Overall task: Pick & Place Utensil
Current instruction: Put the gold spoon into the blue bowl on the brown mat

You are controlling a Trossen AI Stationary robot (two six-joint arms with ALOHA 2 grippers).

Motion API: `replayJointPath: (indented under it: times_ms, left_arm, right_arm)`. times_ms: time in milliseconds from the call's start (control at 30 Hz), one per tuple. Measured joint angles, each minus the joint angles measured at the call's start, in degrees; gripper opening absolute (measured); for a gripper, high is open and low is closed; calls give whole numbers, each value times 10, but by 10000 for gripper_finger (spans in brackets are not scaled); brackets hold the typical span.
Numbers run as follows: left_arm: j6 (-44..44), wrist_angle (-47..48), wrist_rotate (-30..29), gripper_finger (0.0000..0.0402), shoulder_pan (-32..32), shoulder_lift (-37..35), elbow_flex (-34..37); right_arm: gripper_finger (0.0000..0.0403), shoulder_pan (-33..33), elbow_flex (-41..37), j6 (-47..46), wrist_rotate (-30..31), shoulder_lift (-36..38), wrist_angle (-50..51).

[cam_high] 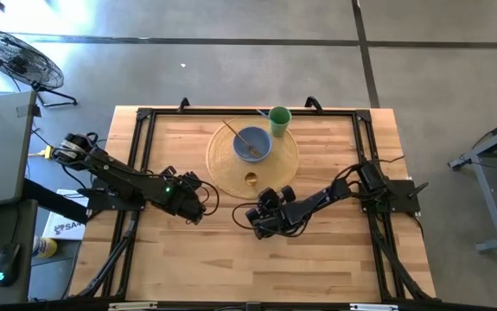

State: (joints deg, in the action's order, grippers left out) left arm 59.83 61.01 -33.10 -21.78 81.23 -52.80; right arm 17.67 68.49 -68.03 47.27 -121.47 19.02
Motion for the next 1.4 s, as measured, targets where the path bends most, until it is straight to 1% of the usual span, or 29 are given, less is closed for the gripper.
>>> replayJointPath:
  times_ms: [133,200,400,567,667,833,933,1100,1233,1400]
  left_arm:
    - [0,0,0,138,0,0,0]
    - [0,-1,0,138,0,0,0]
    - [0,-7,0,138,0,0,0]
    - [0,-7,0,138,0,0,0]
    - [-1,-10,0,138,0,0,0]
    - [-1,-10,0,138,0,0,0]
    - [-6,-10,-2,138,0,0,0]
    - [-16,-10,-3,138,0,0,0]
    - [-17,-10,-4,138,0,0,0]
    - [-17,-11,-5,138,0,0,0]
  right_arm:
    - [15,0,0,7,0,1,1]
    - [15,0,4,13,0,1,6]
    - [36,-1,45,34,-18,0,54]
    - [21,-1,78,36,-20,0,98]
    - [16,-6,82,35,-36,0,97]
    - [27,-14,82,21,-76,3,96]
    - [25,-16,82,12,-97,9,100]
    - [11,-16,82,10,-127,41,118]
    - [11,-19,82,26,-144,86,134]
    - [20,-42,83,56,-147,145,148]
